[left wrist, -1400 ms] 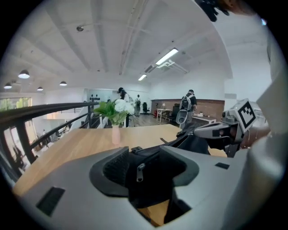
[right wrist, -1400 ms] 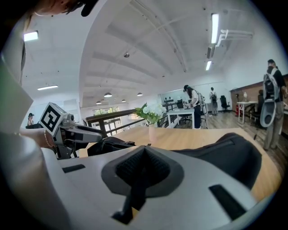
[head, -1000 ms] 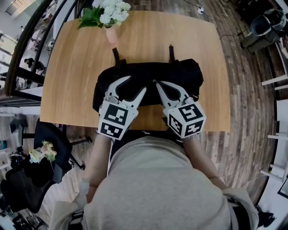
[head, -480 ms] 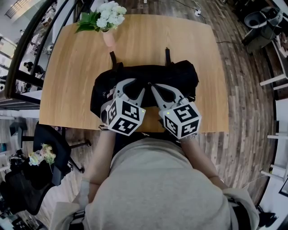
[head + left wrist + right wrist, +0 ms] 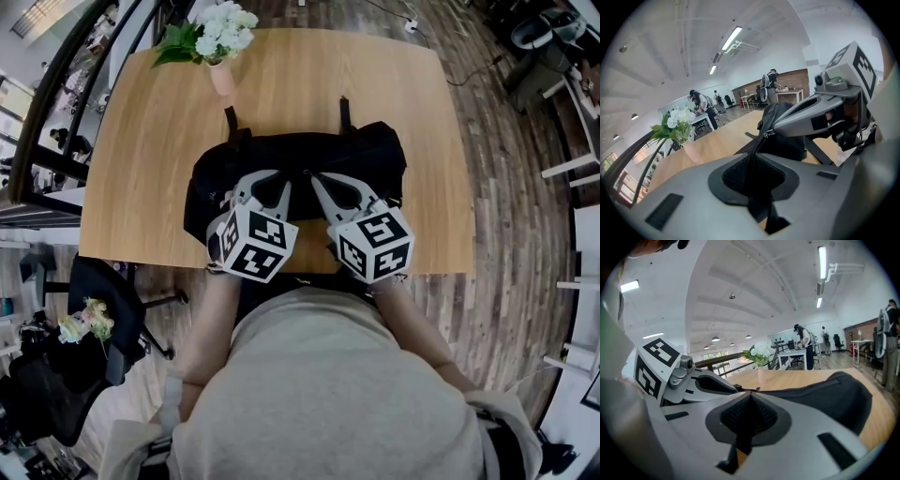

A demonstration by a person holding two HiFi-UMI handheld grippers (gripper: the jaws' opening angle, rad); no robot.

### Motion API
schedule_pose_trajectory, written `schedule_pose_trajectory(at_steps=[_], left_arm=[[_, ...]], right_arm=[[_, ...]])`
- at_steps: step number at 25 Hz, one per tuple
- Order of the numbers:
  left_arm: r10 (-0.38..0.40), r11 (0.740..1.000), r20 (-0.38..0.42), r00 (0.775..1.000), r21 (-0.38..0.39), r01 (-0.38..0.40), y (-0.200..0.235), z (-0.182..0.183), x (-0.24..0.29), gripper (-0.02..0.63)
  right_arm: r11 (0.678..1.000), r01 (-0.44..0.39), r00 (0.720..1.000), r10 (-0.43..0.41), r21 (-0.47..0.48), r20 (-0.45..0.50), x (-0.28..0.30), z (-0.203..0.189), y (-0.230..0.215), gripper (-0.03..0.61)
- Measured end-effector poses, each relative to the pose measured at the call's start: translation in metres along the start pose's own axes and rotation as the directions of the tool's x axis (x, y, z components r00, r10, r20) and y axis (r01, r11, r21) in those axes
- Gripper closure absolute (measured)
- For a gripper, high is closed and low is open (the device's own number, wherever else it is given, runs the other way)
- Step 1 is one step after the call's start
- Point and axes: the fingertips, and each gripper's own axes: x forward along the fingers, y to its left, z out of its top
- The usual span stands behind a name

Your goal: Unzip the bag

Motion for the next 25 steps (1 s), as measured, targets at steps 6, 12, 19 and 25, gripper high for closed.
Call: schedule_pose_trajectory(at_steps=[6, 12, 19, 25], left_arm=[[0.001, 1.0, 0.006, 1.0, -0.021, -0.001, 0.003, -0.001, 0.0, 0.555], [0.004, 0.999, 0.015, 1.0, -0.036, -0.003, 0.006, -0.001, 0.0, 0.557], [0.006, 0.999, 0.032, 0.999, -0.041, -0.005, 0.007, 0.001, 0.0, 0.557], [0.022, 0.998, 0.035, 0.999, -0.06, -0.02, 0.007, 0.003, 0.0, 0.557]], right_arm=[[0.999, 0.038, 0.999, -0.038, 0.013, 0.01, -0.004, 0.003, -0.017, 0.568], [0.996, 0.092, 0.995, -0.093, 0.02, 0.028, -0.012, 0.005, -0.036, 0.568], [0.99, 0.142, 0.989, -0.143, 0.016, 0.036, -0.025, 0.007, -0.06, 0.568], [0.978, 0.203, 0.977, -0.205, 0.043, 0.053, -0.04, 0.011, -0.086, 0.568]])
